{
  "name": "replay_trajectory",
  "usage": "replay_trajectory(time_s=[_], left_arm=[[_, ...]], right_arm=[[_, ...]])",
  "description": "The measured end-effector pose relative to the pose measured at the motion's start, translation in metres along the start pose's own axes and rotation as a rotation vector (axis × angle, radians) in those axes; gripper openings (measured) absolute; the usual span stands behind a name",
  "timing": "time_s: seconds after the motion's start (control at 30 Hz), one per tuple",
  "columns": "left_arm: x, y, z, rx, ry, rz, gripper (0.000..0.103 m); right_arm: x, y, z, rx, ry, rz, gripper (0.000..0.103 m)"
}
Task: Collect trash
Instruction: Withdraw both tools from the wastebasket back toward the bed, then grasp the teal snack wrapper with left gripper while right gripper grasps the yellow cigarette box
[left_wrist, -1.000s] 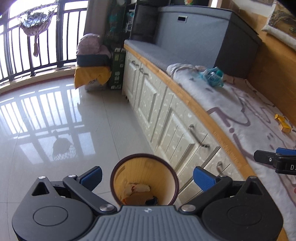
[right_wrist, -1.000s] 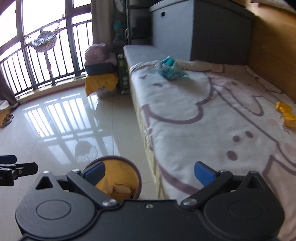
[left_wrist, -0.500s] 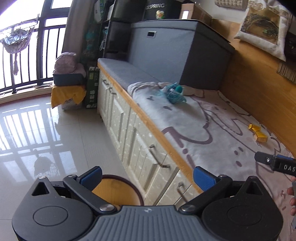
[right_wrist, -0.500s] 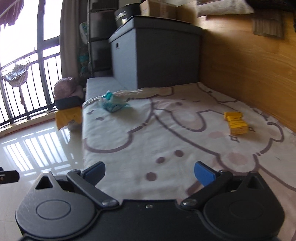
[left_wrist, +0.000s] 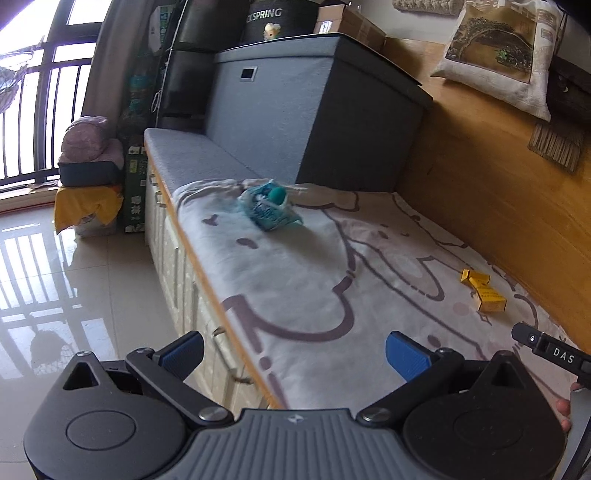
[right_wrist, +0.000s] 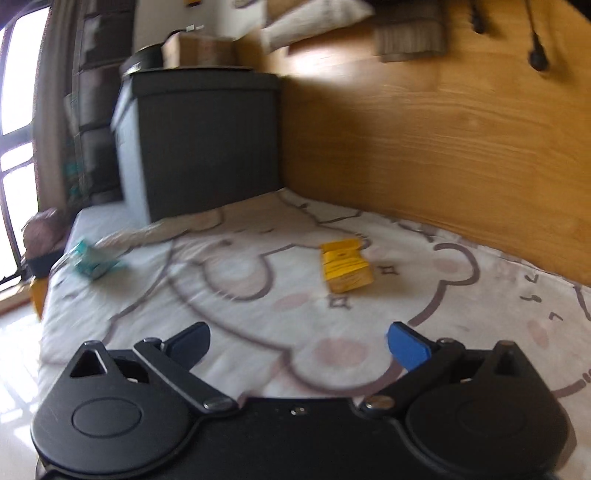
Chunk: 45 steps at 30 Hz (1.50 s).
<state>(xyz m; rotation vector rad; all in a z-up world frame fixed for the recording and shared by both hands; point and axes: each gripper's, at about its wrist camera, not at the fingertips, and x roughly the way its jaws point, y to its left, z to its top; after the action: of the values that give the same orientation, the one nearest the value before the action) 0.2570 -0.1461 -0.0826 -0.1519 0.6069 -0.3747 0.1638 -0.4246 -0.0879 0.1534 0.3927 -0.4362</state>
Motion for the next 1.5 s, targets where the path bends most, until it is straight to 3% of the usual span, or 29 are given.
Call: replay_trajectory(time_s=[0.23,0.47,0.67,0.9,1.13,1.3,1.43,1.5], left_arm=[[0.043,-0.021,0.022,0.036,-0.058,0.016,0.103],[0.091,-0.030,0.052,0.149,-0.114,0.026,0.103],[0.130,-0.037,0.086,0.256,-0.144,0.034,0.087],[0.177,-0.037,0.106,0.307,-0.073,0.104,0.074],[0.201,-0.031,0.108,0.285,-0.046,0.128,0.070],[0.210,-0.027,0.107,0.215,-0.044,0.112,0.055],[0.218,-0.021,0.104,0.140,-0.003,0.119,0.038],[0.220,-0.021,0.101,0.145,0.026,0.118,0.024]], right_arm=[[0.056,-0.030,0.007,0.204,0.004,-0.004,0.103],[0.110,-0.033,0.017,0.180,0.038,-0.045,0.103],[0.139,-0.034,0.022,0.175,0.044,-0.016,0.103],[0.157,-0.055,0.022,0.313,0.067,0.061,0.103],[0.171,-0.051,0.025,0.293,0.082,0.074,0.099],[0.180,-0.045,0.029,0.256,0.100,0.065,0.098],[0.181,-0.041,0.029,0.227,0.100,0.051,0.076],[0.180,-0.042,0.029,0.233,0.100,0.046,0.068]])
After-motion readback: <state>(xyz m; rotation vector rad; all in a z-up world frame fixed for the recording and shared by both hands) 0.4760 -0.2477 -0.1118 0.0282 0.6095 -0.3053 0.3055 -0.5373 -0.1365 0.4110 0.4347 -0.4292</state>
